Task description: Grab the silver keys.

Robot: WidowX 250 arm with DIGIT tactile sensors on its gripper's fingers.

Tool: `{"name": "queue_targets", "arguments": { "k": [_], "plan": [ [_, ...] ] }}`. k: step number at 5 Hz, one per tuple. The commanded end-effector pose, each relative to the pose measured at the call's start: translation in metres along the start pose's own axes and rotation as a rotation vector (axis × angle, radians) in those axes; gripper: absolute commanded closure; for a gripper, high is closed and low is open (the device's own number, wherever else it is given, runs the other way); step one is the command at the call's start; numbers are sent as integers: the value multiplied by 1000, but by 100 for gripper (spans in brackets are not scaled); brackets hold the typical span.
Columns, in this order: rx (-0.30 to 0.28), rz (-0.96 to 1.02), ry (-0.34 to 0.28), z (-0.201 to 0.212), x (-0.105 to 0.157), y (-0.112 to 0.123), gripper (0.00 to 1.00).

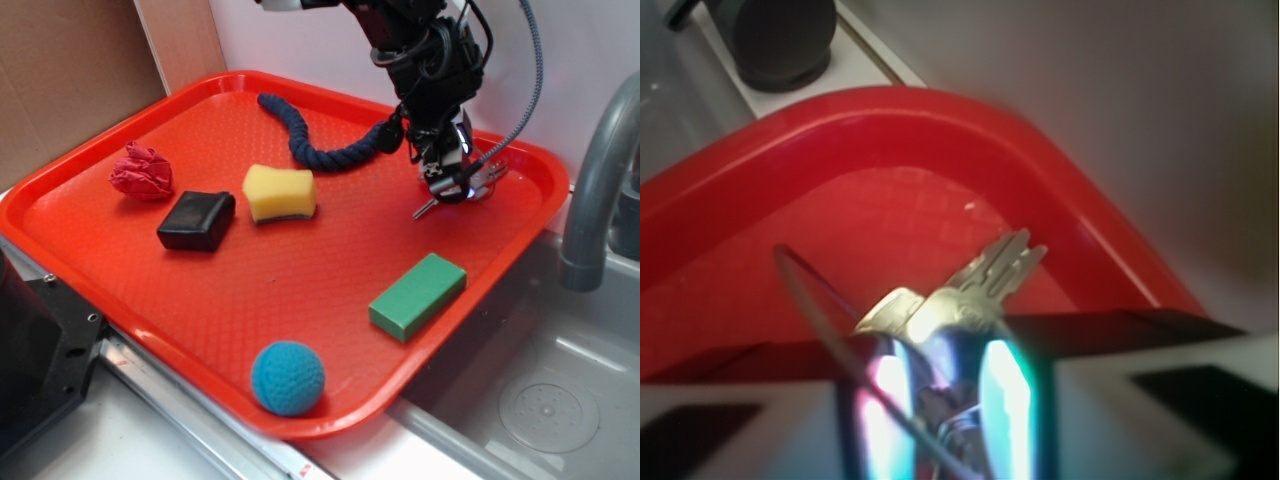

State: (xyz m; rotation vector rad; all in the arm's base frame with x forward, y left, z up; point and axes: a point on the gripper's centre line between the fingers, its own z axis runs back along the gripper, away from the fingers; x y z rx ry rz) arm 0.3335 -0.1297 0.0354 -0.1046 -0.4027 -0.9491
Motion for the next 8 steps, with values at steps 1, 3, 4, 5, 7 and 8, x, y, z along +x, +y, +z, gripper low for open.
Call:
{"name": "queue_targets", "arguments": {
  "k": [1, 3, 4, 5, 7, 8],
  "plan": [
    [14, 45, -46, 47, 8, -7, 100],
    [-121, 431, 121, 147, -16, 18, 100],
    [-69, 680, 150, 211, -42, 30, 100],
    [7, 920, 153, 233, -58, 26, 100],
    [125, 1147, 126, 245, -58, 22, 100],
    [127, 1119, 143, 239, -53, 20, 100]
  ]
}}
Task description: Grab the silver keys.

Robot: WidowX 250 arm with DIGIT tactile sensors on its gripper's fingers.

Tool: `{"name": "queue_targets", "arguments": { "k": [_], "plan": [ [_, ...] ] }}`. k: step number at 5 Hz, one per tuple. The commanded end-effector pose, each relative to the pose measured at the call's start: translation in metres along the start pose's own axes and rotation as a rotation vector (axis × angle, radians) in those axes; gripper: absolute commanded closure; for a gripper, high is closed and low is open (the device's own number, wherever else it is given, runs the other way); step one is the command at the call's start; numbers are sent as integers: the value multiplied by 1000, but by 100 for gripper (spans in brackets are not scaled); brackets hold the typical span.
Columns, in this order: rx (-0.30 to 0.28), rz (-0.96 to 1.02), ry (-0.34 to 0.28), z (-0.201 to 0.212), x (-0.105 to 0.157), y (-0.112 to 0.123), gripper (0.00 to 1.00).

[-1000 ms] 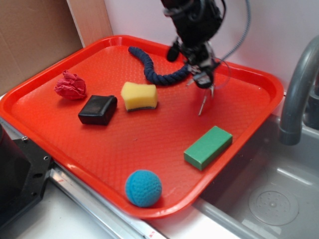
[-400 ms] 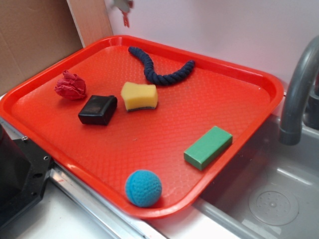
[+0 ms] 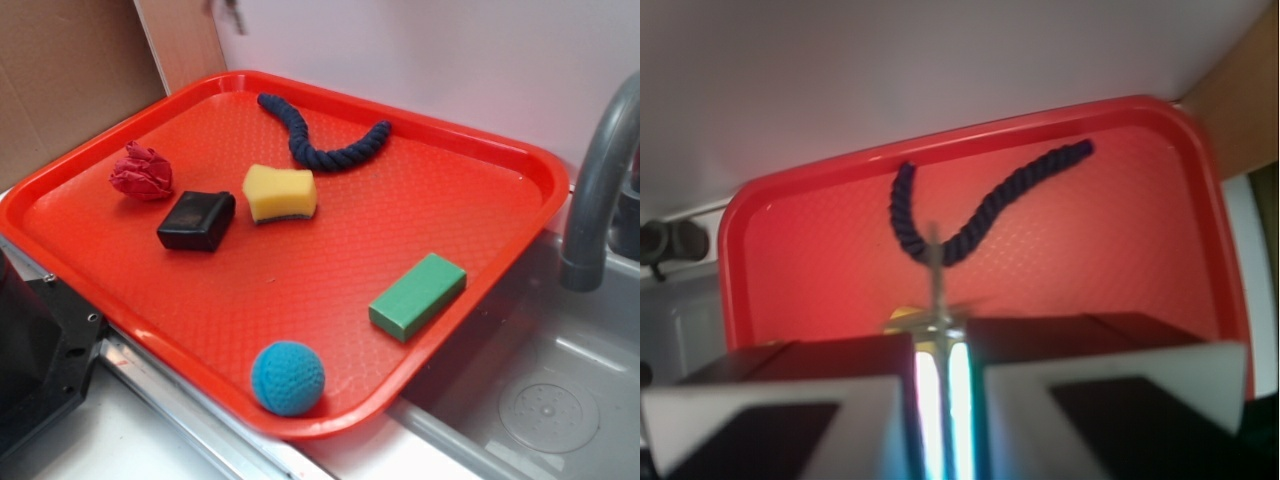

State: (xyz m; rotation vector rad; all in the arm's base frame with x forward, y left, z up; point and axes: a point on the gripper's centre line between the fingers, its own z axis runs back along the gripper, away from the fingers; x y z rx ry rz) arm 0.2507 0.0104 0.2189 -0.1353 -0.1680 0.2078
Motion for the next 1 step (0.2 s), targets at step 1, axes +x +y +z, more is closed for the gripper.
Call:
{"name": "queue_targets", "arguments": {
  "k": [1],
  "plan": [
    [50, -28, -8, 7, 6, -34, 100]
  ]
}}
